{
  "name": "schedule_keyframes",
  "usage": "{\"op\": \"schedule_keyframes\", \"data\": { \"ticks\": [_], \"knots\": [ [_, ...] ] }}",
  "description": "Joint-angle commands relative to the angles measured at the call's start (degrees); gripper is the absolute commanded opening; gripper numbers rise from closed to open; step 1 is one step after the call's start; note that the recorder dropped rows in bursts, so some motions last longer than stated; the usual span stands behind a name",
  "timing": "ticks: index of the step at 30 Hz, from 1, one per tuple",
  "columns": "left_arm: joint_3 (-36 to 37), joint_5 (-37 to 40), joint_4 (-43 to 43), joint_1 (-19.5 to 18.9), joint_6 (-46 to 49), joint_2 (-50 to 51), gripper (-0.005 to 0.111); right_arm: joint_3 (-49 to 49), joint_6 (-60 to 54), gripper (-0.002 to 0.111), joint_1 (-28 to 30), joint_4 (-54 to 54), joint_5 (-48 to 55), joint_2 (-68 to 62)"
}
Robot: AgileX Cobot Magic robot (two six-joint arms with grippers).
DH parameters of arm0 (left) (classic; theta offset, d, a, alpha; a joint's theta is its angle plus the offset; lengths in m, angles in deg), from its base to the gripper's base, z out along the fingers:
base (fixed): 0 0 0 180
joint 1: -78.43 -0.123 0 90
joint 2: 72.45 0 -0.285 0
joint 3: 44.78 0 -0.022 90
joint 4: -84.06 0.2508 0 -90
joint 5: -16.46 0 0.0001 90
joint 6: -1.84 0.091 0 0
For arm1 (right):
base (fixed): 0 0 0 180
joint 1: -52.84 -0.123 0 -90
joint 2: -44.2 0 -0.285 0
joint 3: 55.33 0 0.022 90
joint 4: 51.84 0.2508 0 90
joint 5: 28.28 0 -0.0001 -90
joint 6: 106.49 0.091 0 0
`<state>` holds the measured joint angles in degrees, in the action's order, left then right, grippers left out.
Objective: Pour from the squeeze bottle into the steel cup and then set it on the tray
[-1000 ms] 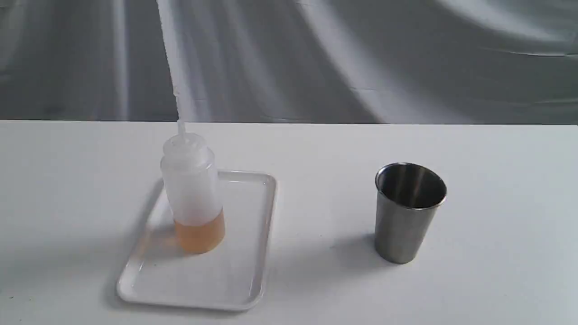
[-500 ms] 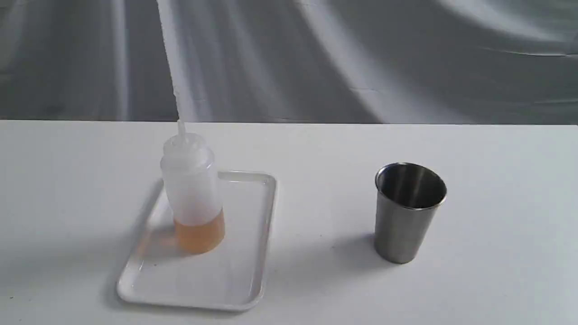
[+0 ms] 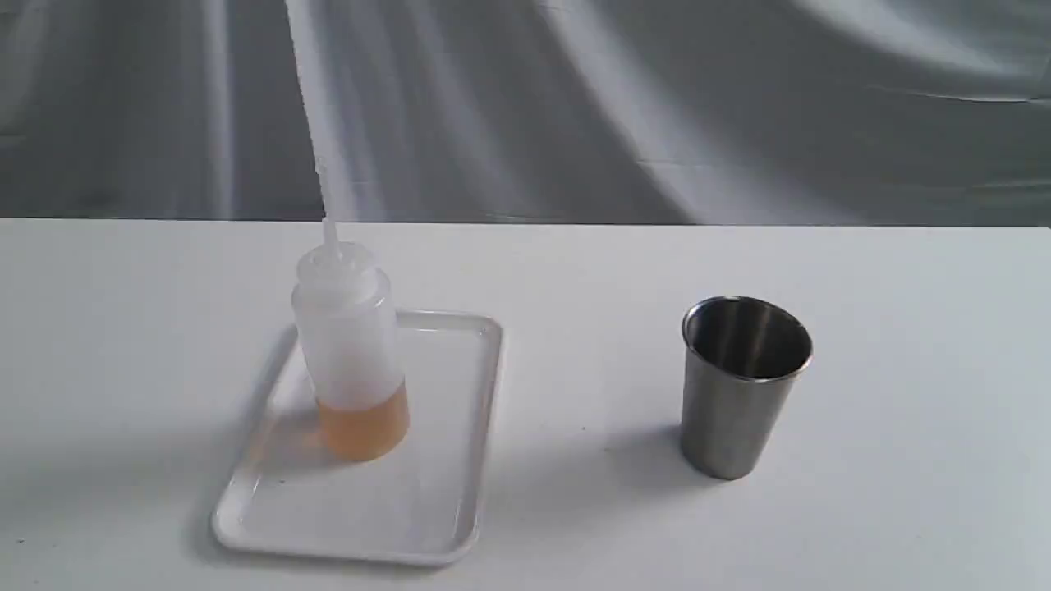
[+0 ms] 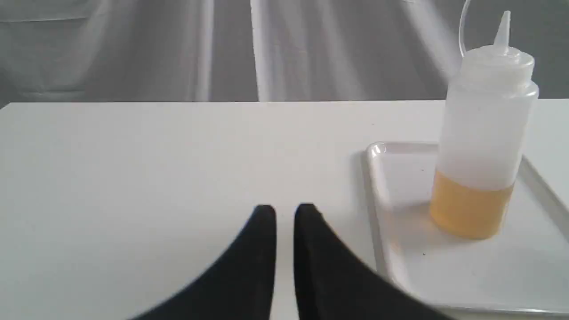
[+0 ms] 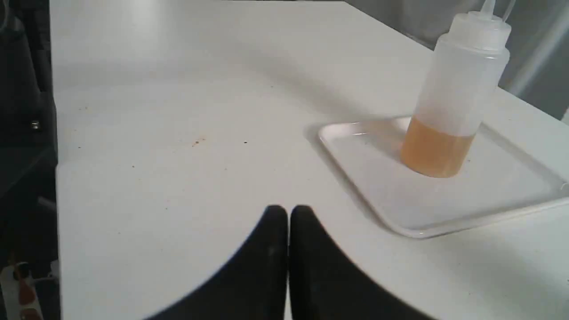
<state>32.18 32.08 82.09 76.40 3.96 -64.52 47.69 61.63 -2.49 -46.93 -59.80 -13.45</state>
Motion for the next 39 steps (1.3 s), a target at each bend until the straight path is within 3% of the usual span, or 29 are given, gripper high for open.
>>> {"op": "schedule_keyframes", "data": {
  "ticks": [1,7,39],
  "knots": [
    [0.3,-0.4,0.0,0.3,-0.1,-0.1,0.008,-0.2,2.4,0.0,-0.1,-0.2,-0.2,0.3],
    [0.3,-0.4,0.0,0.3,-0.1,-0.1,0.008,-0.2,3.9,0.0,-0.1,-0.2,3.6,0.3],
    [0.3,-0.4,0.0,0.3,-0.3,-0.1,0.008,-0.2,3.9,0.0,0.5,-2.8,3.7,4.1]
  ]
}}
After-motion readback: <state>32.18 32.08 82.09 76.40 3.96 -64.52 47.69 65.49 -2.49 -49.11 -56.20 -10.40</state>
